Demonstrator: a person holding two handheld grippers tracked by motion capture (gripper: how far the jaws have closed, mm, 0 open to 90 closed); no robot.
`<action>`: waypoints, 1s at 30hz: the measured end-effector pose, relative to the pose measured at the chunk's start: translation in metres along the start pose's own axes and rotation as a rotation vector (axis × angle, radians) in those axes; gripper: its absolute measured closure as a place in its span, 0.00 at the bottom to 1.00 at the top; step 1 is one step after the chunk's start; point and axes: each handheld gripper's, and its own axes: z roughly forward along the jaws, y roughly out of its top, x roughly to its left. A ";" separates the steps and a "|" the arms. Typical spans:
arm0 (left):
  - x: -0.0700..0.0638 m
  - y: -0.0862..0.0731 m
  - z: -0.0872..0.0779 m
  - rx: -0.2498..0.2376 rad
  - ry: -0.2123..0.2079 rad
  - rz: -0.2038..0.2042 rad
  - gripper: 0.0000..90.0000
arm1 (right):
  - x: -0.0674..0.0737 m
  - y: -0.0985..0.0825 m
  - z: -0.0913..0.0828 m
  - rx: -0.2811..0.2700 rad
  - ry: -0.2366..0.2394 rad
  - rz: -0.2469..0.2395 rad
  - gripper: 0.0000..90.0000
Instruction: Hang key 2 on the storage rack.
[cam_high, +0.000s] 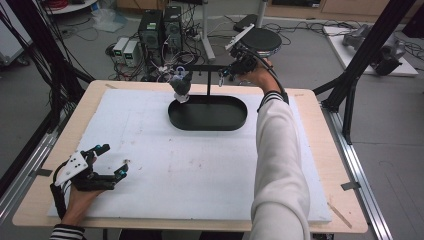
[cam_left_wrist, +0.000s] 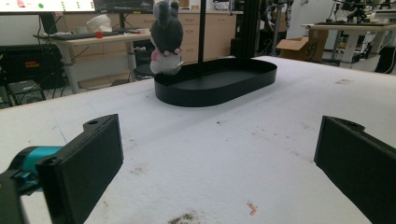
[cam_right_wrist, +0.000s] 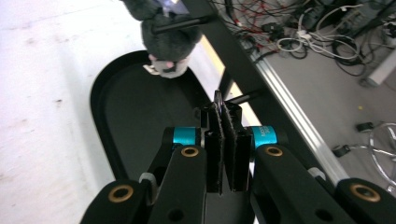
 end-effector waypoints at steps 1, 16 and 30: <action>0.000 0.000 0.000 -0.001 -0.001 -0.001 0.02 | -0.001 0.000 0.001 -0.005 0.001 -0.005 0.98; 0.000 0.000 0.000 0.000 -0.001 0.000 0.02 | -0.004 0.000 0.003 -0.014 -0.049 0.021 0.97; 0.001 0.000 0.000 -0.004 -0.002 -0.008 0.02 | 0.003 -0.020 -0.024 -0.267 -0.112 0.163 0.01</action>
